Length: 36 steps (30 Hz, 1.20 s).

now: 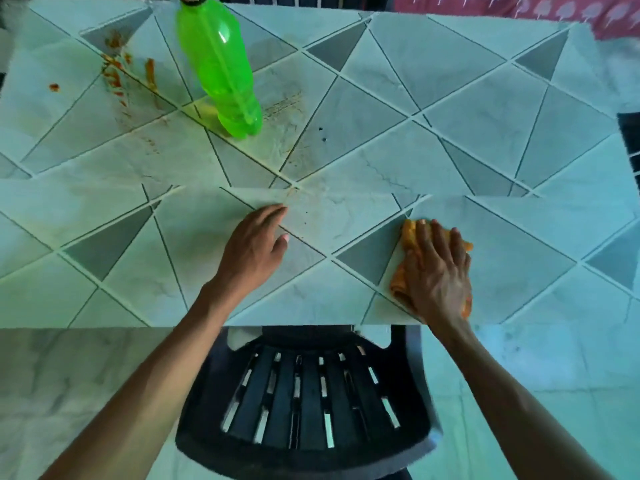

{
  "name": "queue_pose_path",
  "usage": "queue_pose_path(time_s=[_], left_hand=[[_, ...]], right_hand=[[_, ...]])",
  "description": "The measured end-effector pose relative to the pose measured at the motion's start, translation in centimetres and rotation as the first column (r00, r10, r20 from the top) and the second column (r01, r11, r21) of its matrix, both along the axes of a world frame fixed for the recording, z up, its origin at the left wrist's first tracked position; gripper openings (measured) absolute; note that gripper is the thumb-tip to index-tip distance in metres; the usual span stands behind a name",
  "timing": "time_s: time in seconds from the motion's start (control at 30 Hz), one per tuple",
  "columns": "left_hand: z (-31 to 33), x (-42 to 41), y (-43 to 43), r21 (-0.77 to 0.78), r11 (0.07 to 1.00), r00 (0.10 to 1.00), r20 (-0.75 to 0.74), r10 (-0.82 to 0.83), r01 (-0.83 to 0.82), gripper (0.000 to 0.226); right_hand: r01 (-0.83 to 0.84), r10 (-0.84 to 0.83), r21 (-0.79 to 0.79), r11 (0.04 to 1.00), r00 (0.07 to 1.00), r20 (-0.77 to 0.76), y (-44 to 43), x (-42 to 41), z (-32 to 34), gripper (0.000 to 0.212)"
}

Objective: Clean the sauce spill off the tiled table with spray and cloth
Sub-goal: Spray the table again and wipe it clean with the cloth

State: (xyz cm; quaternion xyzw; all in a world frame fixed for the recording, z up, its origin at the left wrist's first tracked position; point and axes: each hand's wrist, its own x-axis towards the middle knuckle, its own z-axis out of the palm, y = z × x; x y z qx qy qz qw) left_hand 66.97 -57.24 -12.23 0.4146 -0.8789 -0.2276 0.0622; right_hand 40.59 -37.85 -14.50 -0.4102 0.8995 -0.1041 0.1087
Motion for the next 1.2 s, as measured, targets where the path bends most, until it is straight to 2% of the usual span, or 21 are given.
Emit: queue_pose_path(time_s=[0.03, 0.07, 0.2, 0.27, 0.33, 0.43, 0.5, 0.57, 0.67, 0.8, 0.93, 1.03, 1.2], left_hand=[[-0.1, 0.9, 0.2, 0.004, 1.0, 1.0, 0.017, -0.021, 0.02, 0.052], [-0.3, 2.0, 0.3, 0.008, 0.999, 0.998, 0.033, -0.05, 0.049, 0.053], [-0.5, 3.6, 0.1, 0.025, 0.992, 0.989, 0.068, -0.128, 0.127, 0.059], [-0.1, 3.6, 0.1, 0.043, 0.991, 0.989, 0.061, -0.132, 0.129, 0.061], [0.3, 3.3, 0.2, 0.06, 0.99, 0.989, 0.063, -0.132, 0.128, 0.064], [0.4, 3.2, 0.3, 0.066, 0.991, 0.991, 0.062, -0.118, 0.114, 0.063], [0.4, 3.3, 0.3, 0.057, 0.994, 0.993, 0.065, -0.1, 0.097, 0.061], [0.2, 3.4, 0.5, 0.053, 0.995, 0.994, 0.068, -0.089, 0.085, 0.059], [0.4, 3.3, 0.6, 0.063, 0.996, 0.997, 0.052, -0.063, 0.059, 0.057], [0.7, 3.0, 0.6, 0.1, 0.994, 0.997, 0.054, -0.058, 0.052, 0.056], [0.7, 2.9, 0.4, 0.119, 0.992, 0.997, 0.064, -0.042, 0.035, 0.055], [0.8, 2.8, 0.6, 0.121, 0.993, 0.997, 0.068, -0.02, 0.012, 0.055], [0.7, 2.8, 0.9, 0.115, 0.993, 0.997, 0.071, -0.018, 0.01, 0.054]], right_hand=[[0.055, -0.054, -0.034, 0.998, 0.998, 0.016, -0.9, 2.2, 0.3, 0.06], [0.043, -0.043, -0.046, 0.998, 0.999, 0.008, -1.4, 5.5, 0.6, 0.06], [-0.249, 0.249, -0.027, 0.968, 0.968, 0.0, 1.0, 14.5, 1.0, 0.061], [-0.271, 0.272, -0.021, 0.962, 0.962, 0.03, 2.9, 13.4, 1.0, 0.059], [-0.179, 0.178, 0.021, 0.984, 0.984, 0.027, 3.5, 10.4, 0.6, 0.057], [-0.032, 0.031, 0.051, 0.998, 0.999, 0.025, -0.3, 6.6, 0.1, 0.058], [0.021, -0.022, 0.015, 1.0, 0.998, 0.062, -4.1, 7.3, 0.6, 0.057], [-0.038, 0.038, 0.0, 0.999, 0.995, 0.089, -5.5, 9.7, 1.1, 0.063], [-0.238, 0.235, 0.057, 0.97, 0.971, 0.05, -2.1, 13.2, 1.2, 0.066], [-0.223, 0.218, 0.054, 0.973, 0.973, 0.076, 2.6, 11.0, 1.2, 0.058], [-0.145, 0.138, 0.108, 0.984, 0.988, 0.071, -1.5, 6.8, 0.4, 0.06], [-0.122, 0.107, 0.097, 0.988, 0.984, 0.145, -3.5, 7.3, 1.5, 0.056], [-0.219, 0.206, 0.075, 0.973, 0.967, 0.148, 0.7, 9.7, 2.9, 0.053]])
